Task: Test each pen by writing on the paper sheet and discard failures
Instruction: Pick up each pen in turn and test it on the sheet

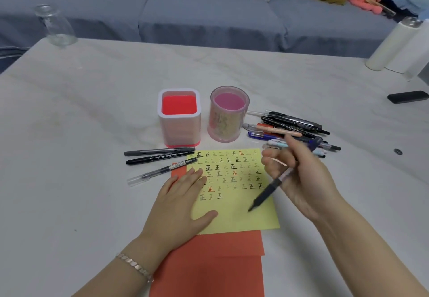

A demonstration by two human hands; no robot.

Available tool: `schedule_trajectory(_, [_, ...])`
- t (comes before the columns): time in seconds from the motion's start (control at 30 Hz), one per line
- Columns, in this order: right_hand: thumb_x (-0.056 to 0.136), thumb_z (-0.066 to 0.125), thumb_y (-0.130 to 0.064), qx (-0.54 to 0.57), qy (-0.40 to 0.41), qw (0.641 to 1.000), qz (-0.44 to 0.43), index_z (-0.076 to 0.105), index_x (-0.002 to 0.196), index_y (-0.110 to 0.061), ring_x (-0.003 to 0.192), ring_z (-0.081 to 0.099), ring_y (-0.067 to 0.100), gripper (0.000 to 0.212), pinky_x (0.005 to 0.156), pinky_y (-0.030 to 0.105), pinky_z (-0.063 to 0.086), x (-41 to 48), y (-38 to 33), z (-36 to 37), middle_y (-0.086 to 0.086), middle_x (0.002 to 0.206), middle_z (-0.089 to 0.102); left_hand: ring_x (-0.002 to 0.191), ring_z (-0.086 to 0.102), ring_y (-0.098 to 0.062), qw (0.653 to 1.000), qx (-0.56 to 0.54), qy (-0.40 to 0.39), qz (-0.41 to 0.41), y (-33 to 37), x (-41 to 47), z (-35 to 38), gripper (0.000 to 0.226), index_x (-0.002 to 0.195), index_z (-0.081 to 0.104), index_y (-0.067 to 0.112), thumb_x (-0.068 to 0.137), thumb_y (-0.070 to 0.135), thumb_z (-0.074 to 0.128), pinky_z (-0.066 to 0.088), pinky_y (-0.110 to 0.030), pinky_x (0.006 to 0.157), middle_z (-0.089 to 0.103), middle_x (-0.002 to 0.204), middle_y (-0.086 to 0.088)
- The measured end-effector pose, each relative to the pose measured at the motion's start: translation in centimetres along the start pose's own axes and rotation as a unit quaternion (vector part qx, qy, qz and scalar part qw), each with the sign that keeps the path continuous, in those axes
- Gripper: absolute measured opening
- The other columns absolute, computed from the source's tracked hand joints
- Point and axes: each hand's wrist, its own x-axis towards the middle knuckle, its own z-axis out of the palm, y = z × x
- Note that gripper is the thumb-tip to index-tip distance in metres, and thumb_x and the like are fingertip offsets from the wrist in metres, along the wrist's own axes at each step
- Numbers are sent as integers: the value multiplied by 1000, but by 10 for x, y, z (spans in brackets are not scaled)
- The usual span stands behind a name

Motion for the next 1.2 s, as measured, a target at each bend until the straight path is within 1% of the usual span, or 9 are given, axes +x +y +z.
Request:
schedule_trajectory(0.13, [97,23,-48,-123,4,992,25,67,50,-10,40,49,12,75,45,22,40,2,5,-8,3,44,53,131,30,-8,1000,-6,12,8,1,0,-1,65,127,55,23,77,64,44,13,-30,108,48,139,3])
schedule_trajectory(0.23, [93,19,-56,-177,-5,984,5,70,72,-10,45,61,15,72,43,19,47,0,13,-9,10,55,67,131,30,-9,1000,-3,14,12,0,-1,1,66,126,55,26,75,66,45,13,-32,108,47,140,3])
schedule_trajectory(0.37, [88,57,-20,-215,5,972,-91,59,72,-8,49,59,14,20,52,23,49,-4,29,-8,2,55,64,133,29,-9,1000,-7,15,8,-1,-1,2,69,126,55,26,72,68,46,16,-36,107,47,140,3])
schedule_trajectory(0.47, [85,60,-7,-245,30,959,-140,45,62,-12,42,44,13,28,49,25,38,-2,43,-11,-3,43,48,133,29,-10,1000,-4,23,12,-1,0,2,69,126,56,26,71,68,46,16,-37,107,48,139,2])
schedule_trajectory(0.63, [92,50,-14,-235,-3,964,-121,65,81,-11,63,67,17,19,61,26,56,4,65,-1,5,63,71,133,31,-11,999,-11,29,9,-1,0,3,69,124,57,24,71,67,46,18,-39,106,49,138,1])
schedule_trajectory(0.73, [85,63,-20,-257,37,956,-139,63,67,-13,54,62,11,19,56,21,51,12,76,3,2,56,67,132,36,-14,1000,-6,28,5,-1,0,3,70,123,59,24,70,67,46,19,-40,106,50,138,1])
schedule_trajectory(0.87, [80,70,-19,-276,131,935,-180,46,46,-10,38,42,5,43,46,12,36,22,91,6,-4,35,47,132,35,-13,999,-11,31,4,-1,0,3,70,123,59,24,69,67,47,19,-40,106,50,138,1])
schedule_trajectory(1.03, [79,58,2,-304,188,905,-233,32,46,-10,43,32,8,44,47,10,30,27,112,6,0,42,30,133,32,-11,999,-18,33,2,-2,0,5,70,123,58,25,68,66,48,18,-39,108,48,139,2])
schedule_trajectory(1.2, [75,58,-4,-321,181,895,-252,33,47,1,45,31,7,38,48,11,30,28,115,4,1,43,30,133,35,-12,1000,-11,29,0,-2,1,4,70,123,59,25,68,66,47,19,-40,108,48,139,2])
